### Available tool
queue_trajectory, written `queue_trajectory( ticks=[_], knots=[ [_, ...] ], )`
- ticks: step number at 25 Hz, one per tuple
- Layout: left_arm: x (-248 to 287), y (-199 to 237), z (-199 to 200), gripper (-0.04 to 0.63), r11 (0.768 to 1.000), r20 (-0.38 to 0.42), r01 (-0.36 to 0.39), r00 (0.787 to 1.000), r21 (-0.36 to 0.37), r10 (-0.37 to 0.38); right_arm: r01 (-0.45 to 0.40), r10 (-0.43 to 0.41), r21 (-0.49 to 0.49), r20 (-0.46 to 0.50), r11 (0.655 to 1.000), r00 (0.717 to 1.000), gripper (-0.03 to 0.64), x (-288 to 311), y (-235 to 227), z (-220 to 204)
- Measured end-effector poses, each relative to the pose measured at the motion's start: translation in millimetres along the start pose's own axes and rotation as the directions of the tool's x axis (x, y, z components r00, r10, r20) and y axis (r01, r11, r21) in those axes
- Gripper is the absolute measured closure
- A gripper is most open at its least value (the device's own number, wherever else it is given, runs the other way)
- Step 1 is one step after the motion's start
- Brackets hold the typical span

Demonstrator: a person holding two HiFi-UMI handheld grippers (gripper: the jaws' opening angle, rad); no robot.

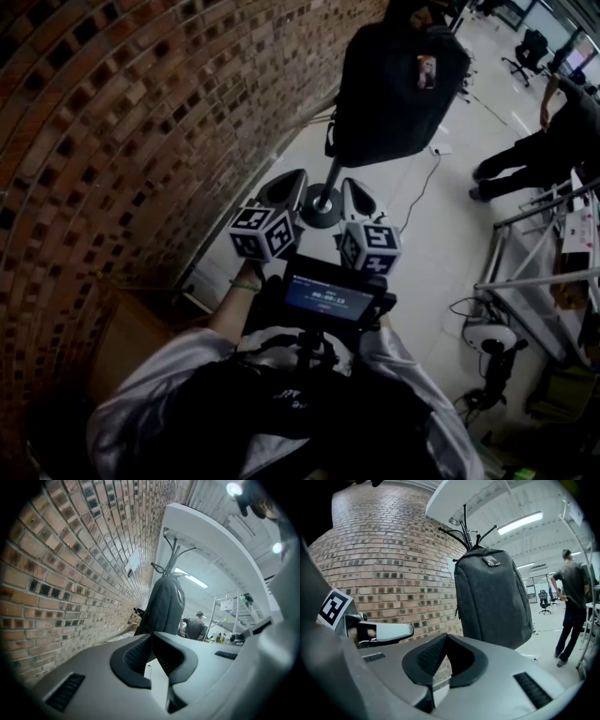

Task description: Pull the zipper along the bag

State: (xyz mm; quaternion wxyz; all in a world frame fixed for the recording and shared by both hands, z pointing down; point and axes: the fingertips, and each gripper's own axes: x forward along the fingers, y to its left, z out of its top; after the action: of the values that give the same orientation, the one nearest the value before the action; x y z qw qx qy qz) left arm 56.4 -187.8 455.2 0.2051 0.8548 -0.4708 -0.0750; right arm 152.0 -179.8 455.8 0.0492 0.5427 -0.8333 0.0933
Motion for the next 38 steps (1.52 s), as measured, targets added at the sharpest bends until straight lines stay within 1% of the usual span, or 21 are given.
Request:
queue_trajectory(
  ticks=[5, 8, 13, 17, 24, 38],
  knots=[
    [-11.9, -26.5, -15.3, 0.577, 1.000, 0.024, -0.017, 1.000, 0.006, 0.017, -0.078, 0.078, 0.013, 0.014, 0.997, 0.997, 0.612, -23.7, 8.6, 1.2],
    [-19.7, -34.2, -20.1, 0.577, 0.999, 0.031, -0.047, 0.998, 0.010, 0.047, -0.125, 0.125, 0.008, 0.021, 0.992, 0.992, 0.612, -31.8, 14.4, 1.9],
    [-31.1, -39.9, -24.2, 0.577, 0.996, 0.036, -0.086, 0.996, 0.014, 0.085, -0.160, 0.160, 0.015, 0.026, 0.987, 0.987, 0.612, -41.6, 19.5, -0.3],
    [-34.2, -41.5, -24.9, 0.577, 0.995, 0.042, -0.096, 0.995, 0.018, 0.095, -0.165, 0.164, 0.028, 0.024, 0.986, 0.986, 0.612, -45.6, 20.5, -1.9],
    [-30.6, -50.4, -31.2, 0.577, 0.996, 0.027, -0.090, 0.996, 0.025, 0.090, -0.162, 0.162, 0.018, 0.006, 0.987, 0.987, 0.613, -49.1, 13.4, -6.8],
    [-31.3, -48.6, -33.0, 0.577, 0.995, 0.019, -0.094, 0.995, 0.035, 0.093, -0.167, 0.167, 0.036, 0.000, 0.985, 0.986, 0.613, -46.3, 16.0, -11.1]
  ],
)
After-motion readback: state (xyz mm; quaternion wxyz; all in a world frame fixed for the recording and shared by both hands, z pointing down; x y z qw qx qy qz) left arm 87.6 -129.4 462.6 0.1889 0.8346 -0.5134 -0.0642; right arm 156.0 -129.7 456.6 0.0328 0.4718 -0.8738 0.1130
